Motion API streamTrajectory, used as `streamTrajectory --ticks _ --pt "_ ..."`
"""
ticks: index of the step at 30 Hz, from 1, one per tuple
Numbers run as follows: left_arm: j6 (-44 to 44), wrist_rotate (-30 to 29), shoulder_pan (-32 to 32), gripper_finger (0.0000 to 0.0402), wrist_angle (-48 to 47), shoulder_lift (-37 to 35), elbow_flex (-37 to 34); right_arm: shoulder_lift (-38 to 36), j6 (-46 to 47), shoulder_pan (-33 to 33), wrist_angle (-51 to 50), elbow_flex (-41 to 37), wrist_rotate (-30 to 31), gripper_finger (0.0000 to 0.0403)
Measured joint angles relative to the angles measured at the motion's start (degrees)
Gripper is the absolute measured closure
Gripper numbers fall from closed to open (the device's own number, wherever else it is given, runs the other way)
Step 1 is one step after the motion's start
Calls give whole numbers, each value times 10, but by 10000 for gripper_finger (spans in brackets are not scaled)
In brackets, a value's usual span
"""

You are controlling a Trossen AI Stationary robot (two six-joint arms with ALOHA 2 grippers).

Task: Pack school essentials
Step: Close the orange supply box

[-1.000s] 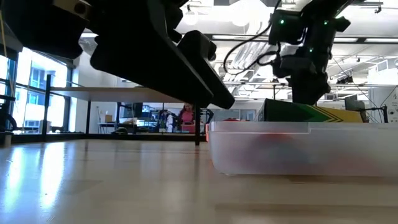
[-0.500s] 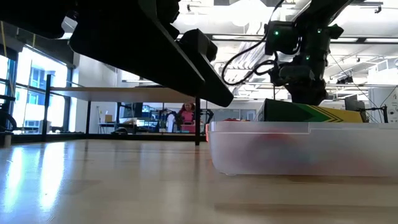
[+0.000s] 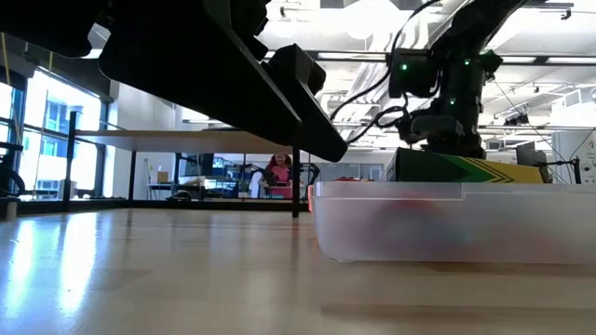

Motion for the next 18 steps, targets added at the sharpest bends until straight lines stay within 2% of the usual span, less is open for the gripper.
streamTrajectory --ticks 13,18 --pt "-1 10 4 183 -1 0 0 15 -20 0 7 0 -63 259" --pt "-28 16 13 183 -1 0 0 15 -22 0 3 0 -66 259"
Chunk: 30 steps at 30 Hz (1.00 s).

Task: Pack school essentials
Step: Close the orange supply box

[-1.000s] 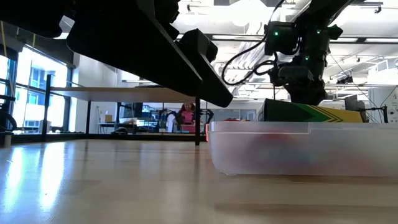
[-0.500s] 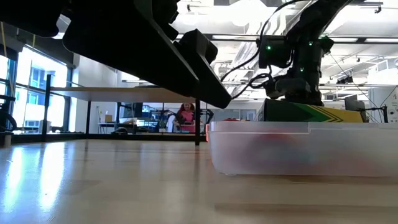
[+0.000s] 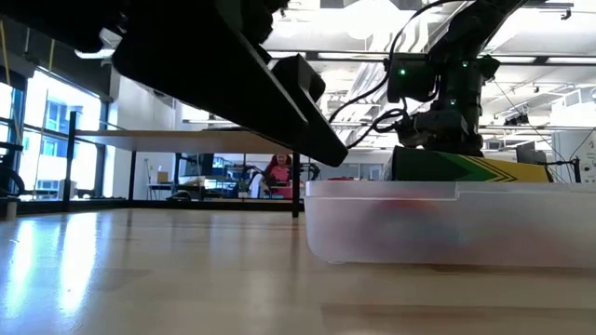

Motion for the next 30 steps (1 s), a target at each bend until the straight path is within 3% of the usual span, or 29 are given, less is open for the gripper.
streamTrajectory --ticks 10,23,30 --pt "24 14 0 199 -5 3 0 0 3 0 0 0 0 259" --pt "38 -52 -2 245 16 39 2 -1 10 0 1 0 0 259" --pt "24 -55 -1 265 11 40 8 -1 0 0 -35 11 -29 259"
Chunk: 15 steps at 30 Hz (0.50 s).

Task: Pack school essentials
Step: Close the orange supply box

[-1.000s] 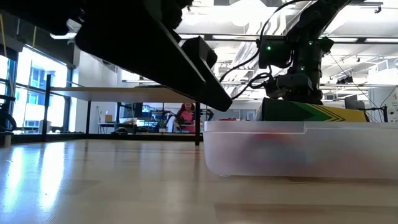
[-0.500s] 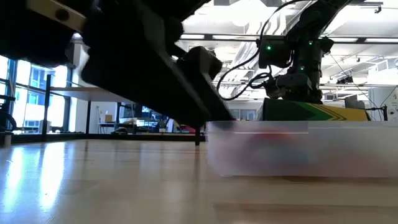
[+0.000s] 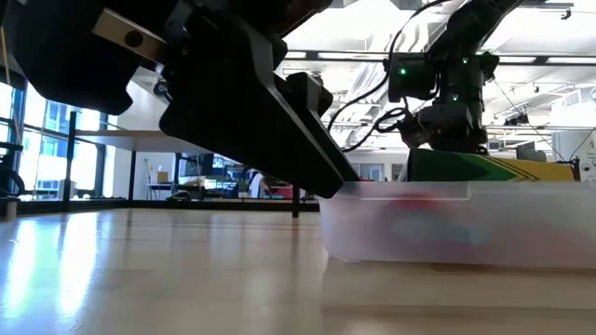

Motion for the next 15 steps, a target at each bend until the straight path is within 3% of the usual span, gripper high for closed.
streamTrajectory --ticks 10,15 --pt "-9 -9 1 280 -11 3 18 0 -14 0 -100 82 -3 259" --pt "-26 -11 1 280 -15 3 18 0 -12 -2 -105 93 54 259"
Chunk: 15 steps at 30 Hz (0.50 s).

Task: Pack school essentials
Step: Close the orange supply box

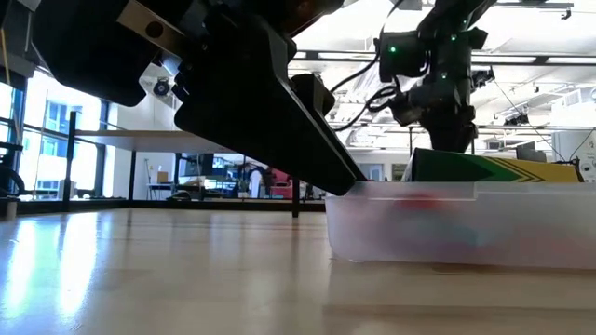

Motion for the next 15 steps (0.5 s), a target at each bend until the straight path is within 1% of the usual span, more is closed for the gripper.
streamTrajectory --ticks 2,6,15 --pt "0 0 0 280 0 0 0 5 -4 -7 4 0 16 259" --pt "-1 0 0 280 0 0 0 32 -16 -22 5 0 17 259" --pt "-11 0 0 280 0 -1 0 91 -44 -25 19 0 -42 259"
